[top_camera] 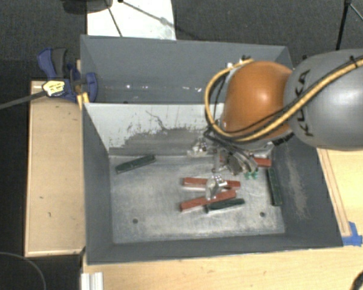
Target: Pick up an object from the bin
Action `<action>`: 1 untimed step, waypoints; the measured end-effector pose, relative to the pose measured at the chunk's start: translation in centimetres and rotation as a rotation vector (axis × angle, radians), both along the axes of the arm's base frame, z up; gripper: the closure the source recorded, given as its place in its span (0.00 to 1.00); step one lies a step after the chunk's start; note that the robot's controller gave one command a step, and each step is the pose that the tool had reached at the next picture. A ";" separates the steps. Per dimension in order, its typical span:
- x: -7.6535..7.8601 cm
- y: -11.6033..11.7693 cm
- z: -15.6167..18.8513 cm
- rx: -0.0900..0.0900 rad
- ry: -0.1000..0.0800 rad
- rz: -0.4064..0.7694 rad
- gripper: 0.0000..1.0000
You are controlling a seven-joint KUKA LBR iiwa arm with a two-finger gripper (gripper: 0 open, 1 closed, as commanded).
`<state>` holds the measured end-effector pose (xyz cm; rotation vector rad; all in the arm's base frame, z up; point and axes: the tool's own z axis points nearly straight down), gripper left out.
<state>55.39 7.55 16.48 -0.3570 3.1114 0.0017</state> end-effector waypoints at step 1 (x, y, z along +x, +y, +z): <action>0.5 -0.9 -8.9 -0.001 0.022 -0.129 1.00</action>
Offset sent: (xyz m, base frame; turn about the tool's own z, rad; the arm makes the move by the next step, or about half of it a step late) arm 0.0000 0.0000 0.0000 0.0000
